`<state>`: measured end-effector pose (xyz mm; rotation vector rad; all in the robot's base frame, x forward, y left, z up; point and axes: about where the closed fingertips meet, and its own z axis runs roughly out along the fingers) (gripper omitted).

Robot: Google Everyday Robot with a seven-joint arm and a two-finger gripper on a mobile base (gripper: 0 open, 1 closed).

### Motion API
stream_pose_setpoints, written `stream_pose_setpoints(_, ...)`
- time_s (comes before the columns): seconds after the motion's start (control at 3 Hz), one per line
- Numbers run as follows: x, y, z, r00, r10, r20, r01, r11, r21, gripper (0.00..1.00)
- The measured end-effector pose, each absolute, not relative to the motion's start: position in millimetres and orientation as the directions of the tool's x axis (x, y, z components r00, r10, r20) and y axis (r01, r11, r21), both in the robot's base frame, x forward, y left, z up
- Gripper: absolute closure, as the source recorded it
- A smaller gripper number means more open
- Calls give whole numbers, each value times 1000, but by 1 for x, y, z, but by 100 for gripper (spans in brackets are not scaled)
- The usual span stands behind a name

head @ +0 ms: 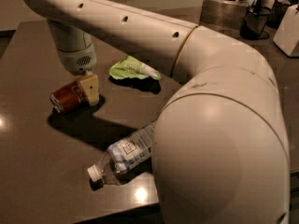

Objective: Place coke can upright

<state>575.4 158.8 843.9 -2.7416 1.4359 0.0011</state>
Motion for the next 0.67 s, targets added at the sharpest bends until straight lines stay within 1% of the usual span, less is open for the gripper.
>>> stream_pose_setpoints(0.33,587,150,859,585,-811,-22,-809,-582,-86,73)
stream_pose_setpoints(0.67,615,131,875,610,-792,-27,-785,-599,-155,96)
